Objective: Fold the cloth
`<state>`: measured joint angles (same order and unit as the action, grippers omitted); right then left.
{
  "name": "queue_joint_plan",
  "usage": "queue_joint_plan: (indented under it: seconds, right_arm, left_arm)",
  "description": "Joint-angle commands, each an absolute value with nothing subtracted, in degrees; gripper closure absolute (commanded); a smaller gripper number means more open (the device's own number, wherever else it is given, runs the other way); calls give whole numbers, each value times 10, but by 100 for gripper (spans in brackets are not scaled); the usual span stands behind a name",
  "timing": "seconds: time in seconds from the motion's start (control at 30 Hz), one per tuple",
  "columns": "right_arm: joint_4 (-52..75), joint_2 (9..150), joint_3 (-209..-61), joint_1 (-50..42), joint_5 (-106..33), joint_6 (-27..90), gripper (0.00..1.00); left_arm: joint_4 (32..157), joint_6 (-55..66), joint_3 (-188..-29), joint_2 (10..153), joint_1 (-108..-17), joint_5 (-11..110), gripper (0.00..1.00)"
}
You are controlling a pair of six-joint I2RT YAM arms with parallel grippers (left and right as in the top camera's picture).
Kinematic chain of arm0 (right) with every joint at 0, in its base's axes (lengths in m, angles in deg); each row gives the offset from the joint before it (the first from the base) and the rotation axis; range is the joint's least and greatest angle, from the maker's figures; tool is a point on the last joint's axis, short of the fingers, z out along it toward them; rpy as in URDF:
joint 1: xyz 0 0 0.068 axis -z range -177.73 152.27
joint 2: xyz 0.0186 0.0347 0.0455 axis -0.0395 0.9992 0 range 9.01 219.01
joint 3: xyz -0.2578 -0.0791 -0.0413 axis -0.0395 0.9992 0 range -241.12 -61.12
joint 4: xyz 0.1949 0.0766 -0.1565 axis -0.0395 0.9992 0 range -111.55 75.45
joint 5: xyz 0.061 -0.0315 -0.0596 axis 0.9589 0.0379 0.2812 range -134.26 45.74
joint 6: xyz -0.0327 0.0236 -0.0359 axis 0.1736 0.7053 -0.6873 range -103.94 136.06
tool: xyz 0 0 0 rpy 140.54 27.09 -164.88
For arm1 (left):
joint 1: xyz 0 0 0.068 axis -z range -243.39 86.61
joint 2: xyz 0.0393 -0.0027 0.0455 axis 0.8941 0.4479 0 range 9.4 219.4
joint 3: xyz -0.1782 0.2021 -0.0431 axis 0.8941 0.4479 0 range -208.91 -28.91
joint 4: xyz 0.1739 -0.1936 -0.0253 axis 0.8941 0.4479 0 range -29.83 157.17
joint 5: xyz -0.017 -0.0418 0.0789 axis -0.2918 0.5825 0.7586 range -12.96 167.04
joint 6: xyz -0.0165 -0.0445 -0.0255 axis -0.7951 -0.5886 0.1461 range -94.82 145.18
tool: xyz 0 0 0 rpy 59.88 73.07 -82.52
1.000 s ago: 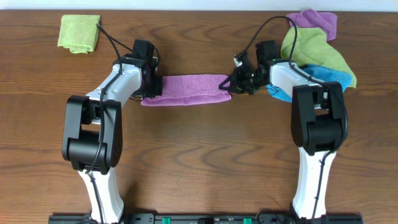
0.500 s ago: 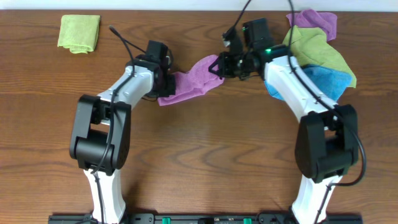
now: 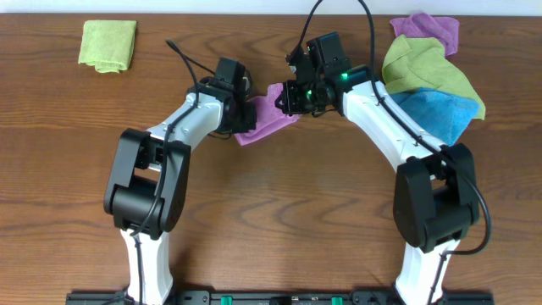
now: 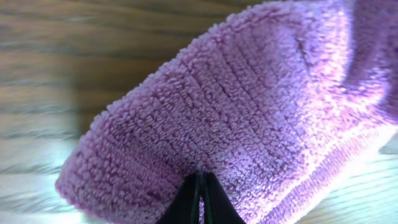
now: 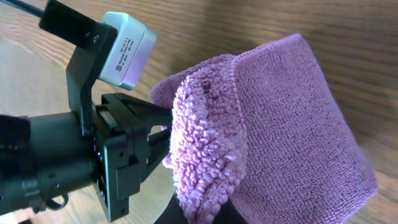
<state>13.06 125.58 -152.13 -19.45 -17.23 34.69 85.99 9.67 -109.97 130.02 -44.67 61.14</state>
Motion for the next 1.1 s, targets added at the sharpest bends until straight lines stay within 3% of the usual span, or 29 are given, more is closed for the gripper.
queue_joint_plan:
  seconds: [0.0, 0.37, 1.07]
  right_arm:
    - [138, 1257, -1522, -201, -198, 348, 99]
    - [149, 1257, -1522, -199, -216, 338, 99]
    - [101, 1275, -1522, -291, -496, 204, 99]
  left_arm:
    - [845, 82, -1096, 1317, -439, 577, 94]
    - [889, 92, -1143, 1275, -462, 562, 94]
    - [1196, 159, -1157, 813, -596, 630, 94]
